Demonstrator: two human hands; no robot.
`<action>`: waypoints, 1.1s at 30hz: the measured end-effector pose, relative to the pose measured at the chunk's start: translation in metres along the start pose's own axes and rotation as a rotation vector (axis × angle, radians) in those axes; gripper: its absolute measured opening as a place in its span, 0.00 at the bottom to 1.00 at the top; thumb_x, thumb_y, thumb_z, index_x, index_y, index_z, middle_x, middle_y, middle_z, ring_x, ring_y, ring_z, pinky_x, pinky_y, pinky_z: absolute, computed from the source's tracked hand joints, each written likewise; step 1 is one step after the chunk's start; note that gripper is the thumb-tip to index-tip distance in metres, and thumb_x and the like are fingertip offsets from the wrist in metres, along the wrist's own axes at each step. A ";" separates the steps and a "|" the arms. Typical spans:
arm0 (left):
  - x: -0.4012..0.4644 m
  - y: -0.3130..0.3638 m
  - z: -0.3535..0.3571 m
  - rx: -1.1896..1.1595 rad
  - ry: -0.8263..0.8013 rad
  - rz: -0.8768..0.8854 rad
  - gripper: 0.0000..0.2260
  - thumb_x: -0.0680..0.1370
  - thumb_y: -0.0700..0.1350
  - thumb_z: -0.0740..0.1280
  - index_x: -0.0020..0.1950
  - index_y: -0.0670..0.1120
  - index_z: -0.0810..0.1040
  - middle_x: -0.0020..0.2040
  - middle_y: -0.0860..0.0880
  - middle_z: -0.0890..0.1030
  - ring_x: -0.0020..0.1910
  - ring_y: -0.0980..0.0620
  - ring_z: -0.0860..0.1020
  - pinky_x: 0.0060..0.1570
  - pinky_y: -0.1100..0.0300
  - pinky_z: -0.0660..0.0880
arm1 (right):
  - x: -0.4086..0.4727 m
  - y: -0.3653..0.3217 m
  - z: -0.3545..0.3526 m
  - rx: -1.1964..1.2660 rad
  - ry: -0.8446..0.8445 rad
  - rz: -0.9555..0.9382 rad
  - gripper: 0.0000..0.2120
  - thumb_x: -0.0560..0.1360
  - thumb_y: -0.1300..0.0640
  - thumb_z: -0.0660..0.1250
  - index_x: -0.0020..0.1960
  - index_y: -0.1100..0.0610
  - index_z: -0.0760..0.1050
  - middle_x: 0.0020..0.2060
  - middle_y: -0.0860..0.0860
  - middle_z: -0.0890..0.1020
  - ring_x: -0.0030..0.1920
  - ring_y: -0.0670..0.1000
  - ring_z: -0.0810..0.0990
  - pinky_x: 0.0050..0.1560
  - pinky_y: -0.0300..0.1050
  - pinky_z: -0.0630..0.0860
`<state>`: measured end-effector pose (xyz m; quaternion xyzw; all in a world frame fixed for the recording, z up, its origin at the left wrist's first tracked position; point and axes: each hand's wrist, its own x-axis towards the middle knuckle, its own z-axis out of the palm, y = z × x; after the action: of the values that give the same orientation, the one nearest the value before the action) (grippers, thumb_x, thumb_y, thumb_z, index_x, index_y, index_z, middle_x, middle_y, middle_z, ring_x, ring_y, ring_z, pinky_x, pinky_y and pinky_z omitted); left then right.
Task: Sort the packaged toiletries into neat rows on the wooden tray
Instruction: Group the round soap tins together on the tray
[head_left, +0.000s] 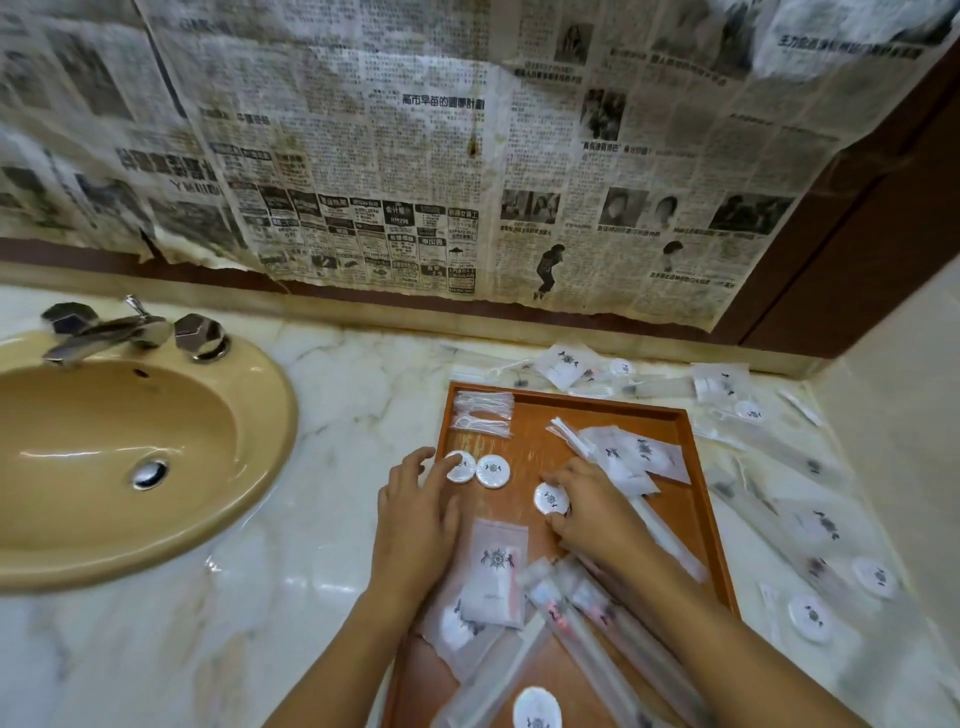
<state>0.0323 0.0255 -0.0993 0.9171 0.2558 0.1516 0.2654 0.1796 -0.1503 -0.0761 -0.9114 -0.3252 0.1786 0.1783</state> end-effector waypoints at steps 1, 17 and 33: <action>-0.006 0.004 -0.001 -0.011 0.013 -0.005 0.20 0.76 0.43 0.66 0.67 0.54 0.73 0.68 0.50 0.69 0.64 0.48 0.69 0.60 0.51 0.68 | -0.001 0.000 -0.002 0.014 0.002 0.001 0.24 0.73 0.58 0.69 0.69 0.52 0.73 0.62 0.47 0.72 0.64 0.49 0.71 0.65 0.45 0.71; -0.111 0.057 -0.006 -0.133 -0.156 0.012 0.05 0.76 0.51 0.67 0.50 0.57 0.81 0.45 0.59 0.80 0.44 0.61 0.76 0.44 0.67 0.73 | -0.061 -0.002 -0.007 0.706 0.030 0.068 0.13 0.69 0.62 0.76 0.51 0.52 0.80 0.44 0.47 0.84 0.47 0.47 0.82 0.47 0.39 0.80; -0.166 0.086 0.009 0.275 -0.379 0.017 0.25 0.67 0.64 0.68 0.61 0.56 0.73 0.56 0.56 0.73 0.52 0.51 0.77 0.47 0.57 0.70 | -0.126 0.020 0.024 0.783 0.051 0.148 0.15 0.71 0.65 0.72 0.56 0.55 0.81 0.49 0.47 0.85 0.48 0.44 0.83 0.52 0.48 0.82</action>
<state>-0.0670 -0.1319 -0.0812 0.9588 0.2121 -0.0572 0.1800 0.0884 -0.2426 -0.0792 -0.7995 -0.1615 0.2789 0.5069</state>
